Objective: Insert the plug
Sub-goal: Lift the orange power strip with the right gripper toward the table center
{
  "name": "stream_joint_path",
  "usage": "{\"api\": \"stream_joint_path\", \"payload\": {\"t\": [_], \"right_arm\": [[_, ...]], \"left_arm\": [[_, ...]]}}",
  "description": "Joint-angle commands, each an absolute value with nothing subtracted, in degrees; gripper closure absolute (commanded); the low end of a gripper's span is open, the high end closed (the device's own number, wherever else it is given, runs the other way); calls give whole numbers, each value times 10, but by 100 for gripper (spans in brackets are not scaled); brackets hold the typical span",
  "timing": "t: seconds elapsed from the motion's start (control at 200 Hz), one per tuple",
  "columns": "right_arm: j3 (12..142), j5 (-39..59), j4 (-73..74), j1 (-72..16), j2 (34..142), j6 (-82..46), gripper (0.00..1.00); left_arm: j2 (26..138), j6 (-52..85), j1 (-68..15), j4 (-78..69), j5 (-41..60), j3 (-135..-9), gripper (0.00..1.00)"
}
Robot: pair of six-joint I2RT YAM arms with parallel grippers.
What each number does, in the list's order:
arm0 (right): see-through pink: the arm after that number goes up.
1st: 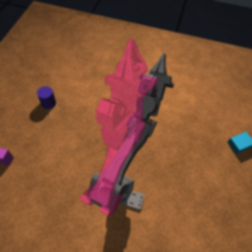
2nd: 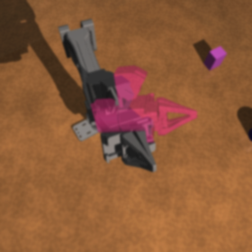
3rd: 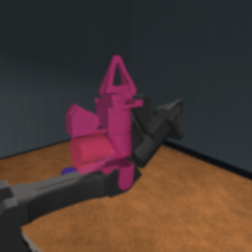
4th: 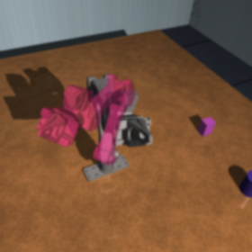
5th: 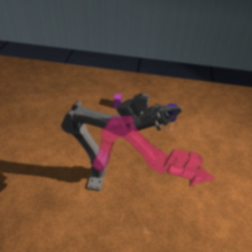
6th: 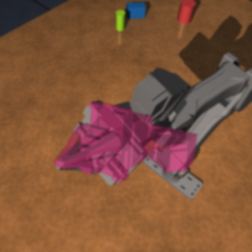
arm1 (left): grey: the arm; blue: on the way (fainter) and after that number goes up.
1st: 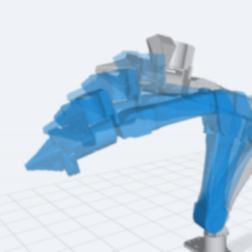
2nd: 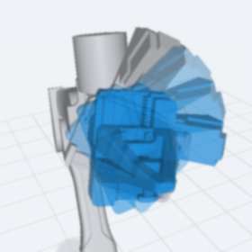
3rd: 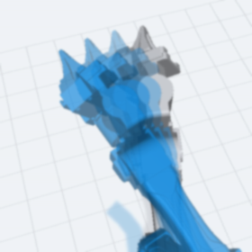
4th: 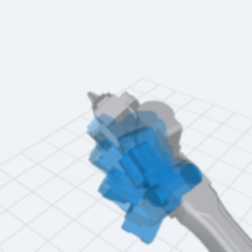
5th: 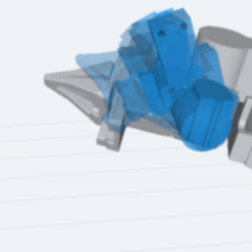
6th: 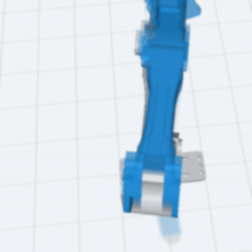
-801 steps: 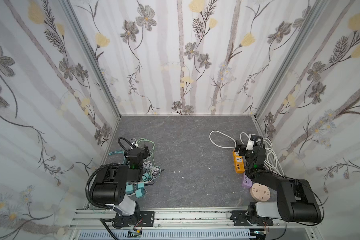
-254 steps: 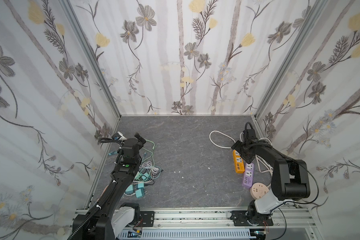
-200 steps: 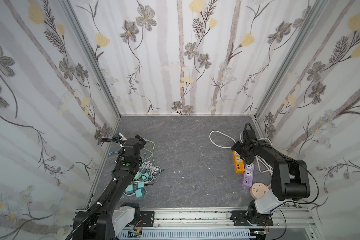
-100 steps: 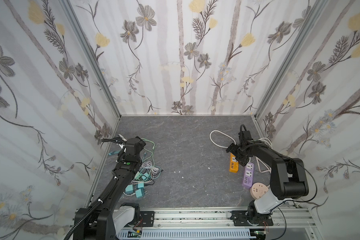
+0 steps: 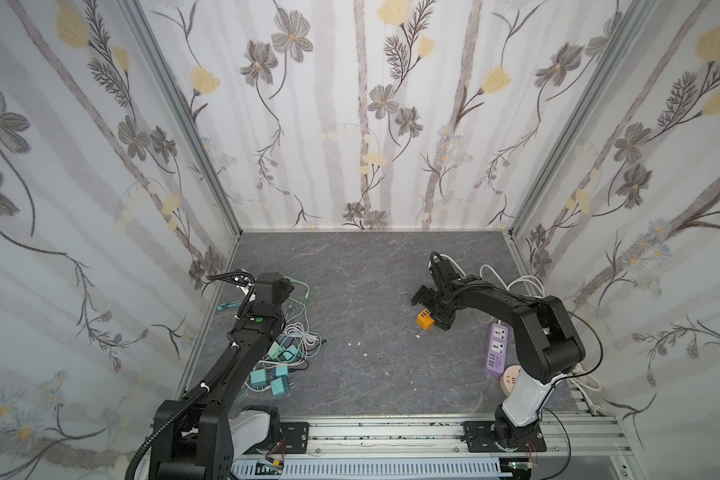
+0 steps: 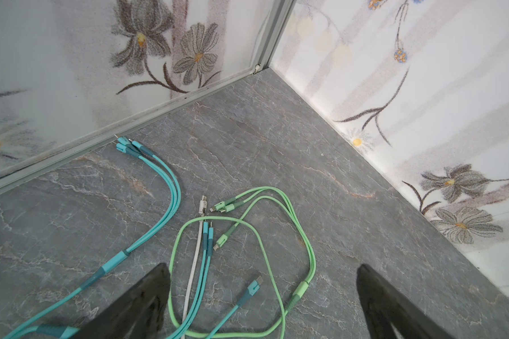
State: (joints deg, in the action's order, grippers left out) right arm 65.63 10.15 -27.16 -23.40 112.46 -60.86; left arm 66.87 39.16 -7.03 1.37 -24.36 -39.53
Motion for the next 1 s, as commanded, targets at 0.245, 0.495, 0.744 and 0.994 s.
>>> {"api": "stream_joint_path", "payload": {"t": [0.245,0.495,0.744,0.994], "right_arm": [[804,120,-224,-312,1212,-681,1],[795,140,-250,-286,1148,-455,4],[865,102,-376,-267,1105,-9,1],[872,66,-428,-231,1129,314,1]], "left_arm": [[732,408,-73,70,-136,-453,0],[753,389,-85,101,-126,-476,0],[757,357,-176,102,-190,-507,0],[783,326,-251,126,-225,-557,0]]}}
